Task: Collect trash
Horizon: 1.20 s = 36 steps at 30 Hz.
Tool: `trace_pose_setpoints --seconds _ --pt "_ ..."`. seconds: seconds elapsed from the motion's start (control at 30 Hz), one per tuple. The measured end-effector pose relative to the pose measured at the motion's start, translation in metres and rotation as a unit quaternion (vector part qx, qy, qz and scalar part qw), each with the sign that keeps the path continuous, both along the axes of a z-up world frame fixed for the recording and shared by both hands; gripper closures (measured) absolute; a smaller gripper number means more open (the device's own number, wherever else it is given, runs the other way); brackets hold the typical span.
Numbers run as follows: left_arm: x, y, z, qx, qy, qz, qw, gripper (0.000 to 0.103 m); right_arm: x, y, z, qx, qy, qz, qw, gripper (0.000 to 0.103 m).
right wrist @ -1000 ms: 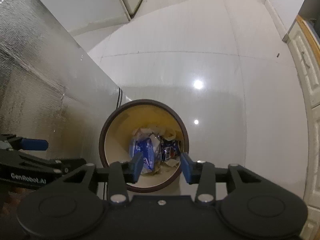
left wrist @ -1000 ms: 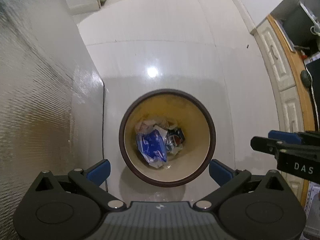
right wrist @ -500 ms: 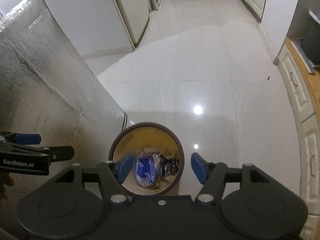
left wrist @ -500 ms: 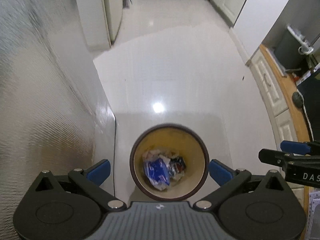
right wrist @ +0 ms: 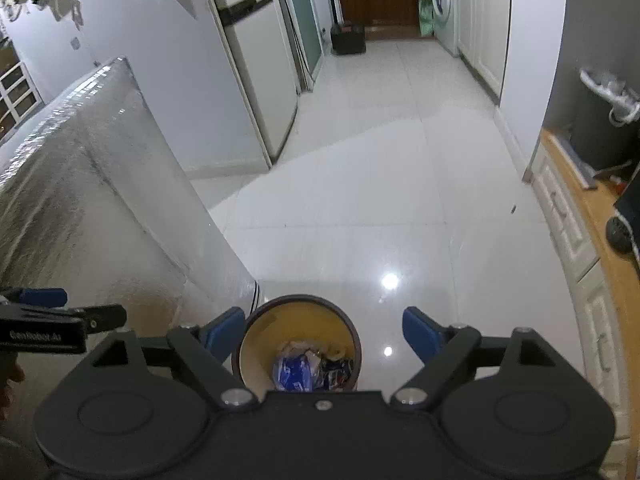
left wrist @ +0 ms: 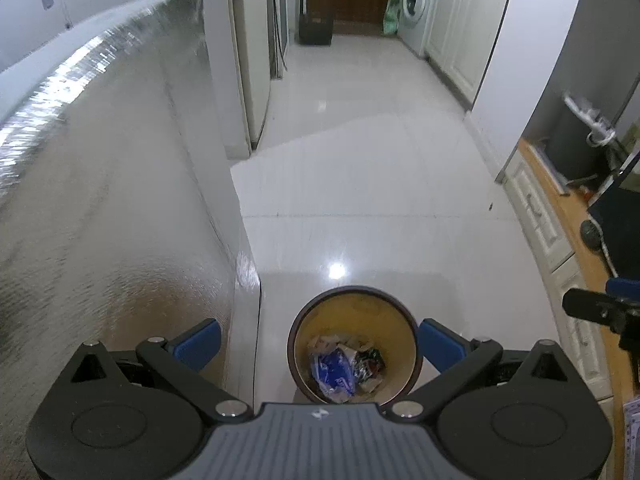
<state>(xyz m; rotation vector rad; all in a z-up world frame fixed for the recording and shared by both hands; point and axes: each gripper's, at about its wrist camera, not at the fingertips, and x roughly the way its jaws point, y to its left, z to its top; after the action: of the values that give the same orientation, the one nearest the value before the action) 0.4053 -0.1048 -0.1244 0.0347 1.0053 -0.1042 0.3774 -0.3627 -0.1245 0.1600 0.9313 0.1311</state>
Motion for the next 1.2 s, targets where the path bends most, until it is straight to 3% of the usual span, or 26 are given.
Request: trace_pose_setpoints --seconds 0.4,0.8,1.03,1.2 --pt "-0.077 0.006 0.037 -0.013 -0.062 0.0 0.998 0.0 -0.079 0.012 0.031 -0.014 -0.075 -0.012 0.997 0.0" --pt "-0.133 0.018 0.044 -0.021 -0.097 0.009 0.995 0.0 -0.134 0.024 0.043 -0.034 -0.119 -0.021 0.992 0.0" --pt "-0.153 0.02 0.04 0.009 -0.11 0.024 0.9936 0.0 -0.161 0.03 0.044 -0.049 -0.139 -0.024 0.989 0.0" --pt "-0.163 0.023 0.039 0.011 -0.117 0.026 0.9927 0.0 -0.174 0.038 0.044 -0.065 -0.153 -0.023 0.986 0.0"
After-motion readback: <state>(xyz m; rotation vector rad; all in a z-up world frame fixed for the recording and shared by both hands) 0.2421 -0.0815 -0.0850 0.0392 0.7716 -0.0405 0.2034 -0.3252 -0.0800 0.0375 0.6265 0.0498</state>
